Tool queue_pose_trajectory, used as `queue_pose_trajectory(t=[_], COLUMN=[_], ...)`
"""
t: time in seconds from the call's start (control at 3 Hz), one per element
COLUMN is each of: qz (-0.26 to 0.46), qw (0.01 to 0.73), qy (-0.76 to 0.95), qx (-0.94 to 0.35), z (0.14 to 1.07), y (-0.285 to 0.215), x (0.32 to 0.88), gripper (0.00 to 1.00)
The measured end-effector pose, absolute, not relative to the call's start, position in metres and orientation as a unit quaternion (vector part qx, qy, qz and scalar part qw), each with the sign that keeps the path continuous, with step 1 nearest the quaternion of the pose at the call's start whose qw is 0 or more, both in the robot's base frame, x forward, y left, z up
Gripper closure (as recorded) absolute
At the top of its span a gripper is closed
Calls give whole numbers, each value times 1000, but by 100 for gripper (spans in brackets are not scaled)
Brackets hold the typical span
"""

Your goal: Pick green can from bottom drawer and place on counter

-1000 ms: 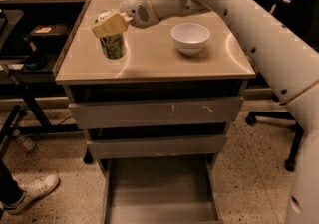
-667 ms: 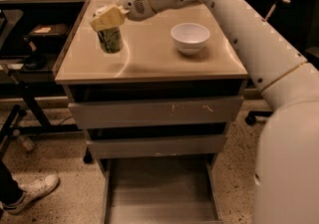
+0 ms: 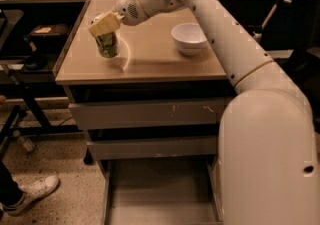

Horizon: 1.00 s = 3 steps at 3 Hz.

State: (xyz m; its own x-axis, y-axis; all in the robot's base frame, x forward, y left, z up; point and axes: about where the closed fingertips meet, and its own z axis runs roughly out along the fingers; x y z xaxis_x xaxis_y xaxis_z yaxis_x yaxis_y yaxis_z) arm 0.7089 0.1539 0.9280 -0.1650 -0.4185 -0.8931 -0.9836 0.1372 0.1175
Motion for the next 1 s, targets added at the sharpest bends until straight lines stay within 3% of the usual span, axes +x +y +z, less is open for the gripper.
queue_pose_trajectory(t=[1.0], qz=[404], qw=[336], qy=[662], qx=[-535], z=[891], y=[171], x=[721], gripper=[100])
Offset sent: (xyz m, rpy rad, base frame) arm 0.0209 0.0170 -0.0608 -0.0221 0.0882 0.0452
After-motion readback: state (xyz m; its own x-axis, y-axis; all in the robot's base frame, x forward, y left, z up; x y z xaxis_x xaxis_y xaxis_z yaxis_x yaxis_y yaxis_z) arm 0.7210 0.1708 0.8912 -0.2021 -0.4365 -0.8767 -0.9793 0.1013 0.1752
